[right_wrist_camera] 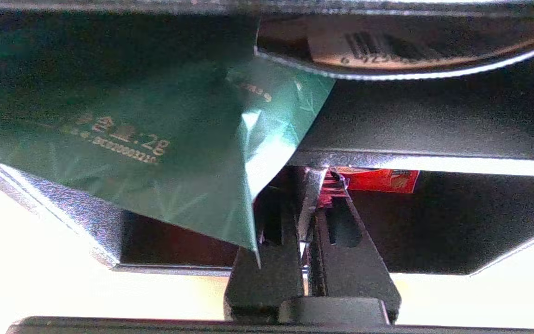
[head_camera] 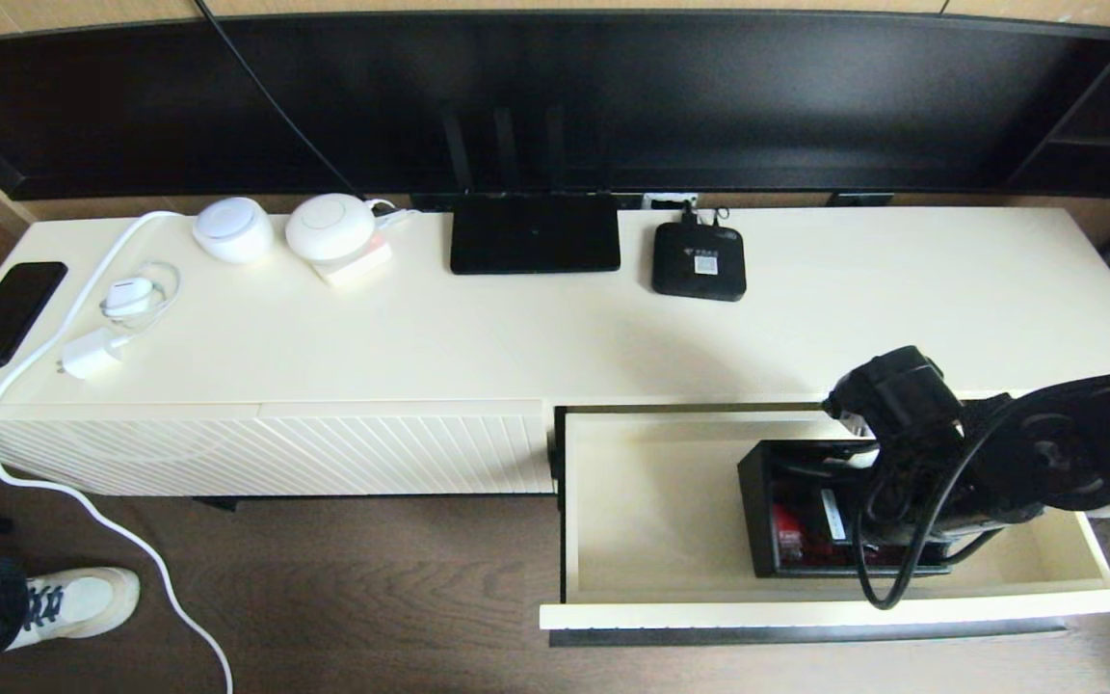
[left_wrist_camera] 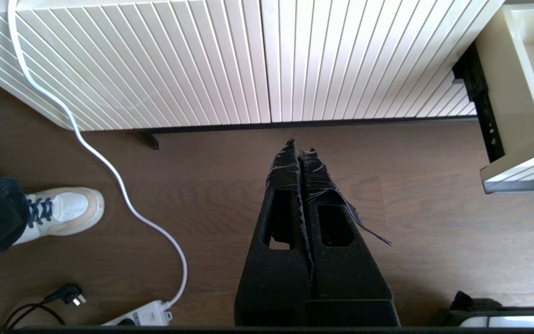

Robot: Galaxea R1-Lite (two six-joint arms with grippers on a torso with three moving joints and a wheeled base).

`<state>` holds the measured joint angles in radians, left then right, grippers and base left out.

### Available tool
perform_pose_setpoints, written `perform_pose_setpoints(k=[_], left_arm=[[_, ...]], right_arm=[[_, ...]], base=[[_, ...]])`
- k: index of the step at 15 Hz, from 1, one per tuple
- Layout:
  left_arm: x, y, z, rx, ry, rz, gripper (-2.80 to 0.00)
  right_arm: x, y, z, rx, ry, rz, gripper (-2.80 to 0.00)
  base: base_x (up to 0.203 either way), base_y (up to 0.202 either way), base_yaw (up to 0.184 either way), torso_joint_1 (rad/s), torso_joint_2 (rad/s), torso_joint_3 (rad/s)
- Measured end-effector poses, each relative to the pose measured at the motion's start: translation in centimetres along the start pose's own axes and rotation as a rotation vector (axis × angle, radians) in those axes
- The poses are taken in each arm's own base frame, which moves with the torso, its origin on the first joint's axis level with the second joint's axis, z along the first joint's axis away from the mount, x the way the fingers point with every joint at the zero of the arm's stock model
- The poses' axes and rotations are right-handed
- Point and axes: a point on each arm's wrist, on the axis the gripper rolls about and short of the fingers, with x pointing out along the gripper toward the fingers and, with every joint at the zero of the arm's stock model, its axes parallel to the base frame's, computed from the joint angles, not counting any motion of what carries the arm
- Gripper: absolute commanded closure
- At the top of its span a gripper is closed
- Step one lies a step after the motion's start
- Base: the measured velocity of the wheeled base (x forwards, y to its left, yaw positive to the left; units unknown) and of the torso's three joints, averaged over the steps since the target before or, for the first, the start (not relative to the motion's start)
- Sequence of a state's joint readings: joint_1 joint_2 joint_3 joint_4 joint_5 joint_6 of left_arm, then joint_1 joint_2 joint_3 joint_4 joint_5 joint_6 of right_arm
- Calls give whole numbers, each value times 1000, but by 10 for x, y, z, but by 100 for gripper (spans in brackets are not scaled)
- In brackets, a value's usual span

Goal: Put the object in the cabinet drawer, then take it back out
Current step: Take the storage box out of the drawer and put it on the table

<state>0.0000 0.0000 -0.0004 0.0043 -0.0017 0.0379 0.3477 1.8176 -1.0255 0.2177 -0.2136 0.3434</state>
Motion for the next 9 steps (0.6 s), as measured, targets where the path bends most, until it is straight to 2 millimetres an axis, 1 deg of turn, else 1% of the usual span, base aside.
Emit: perform_pose_setpoints(k=[9], left_arm=[[0, 0, 0, 0, 0, 0, 0]], right_arm=[[-49, -13, -4, 7, -29, 6, 0]], base=[[0, 0, 0, 0, 0, 0]])
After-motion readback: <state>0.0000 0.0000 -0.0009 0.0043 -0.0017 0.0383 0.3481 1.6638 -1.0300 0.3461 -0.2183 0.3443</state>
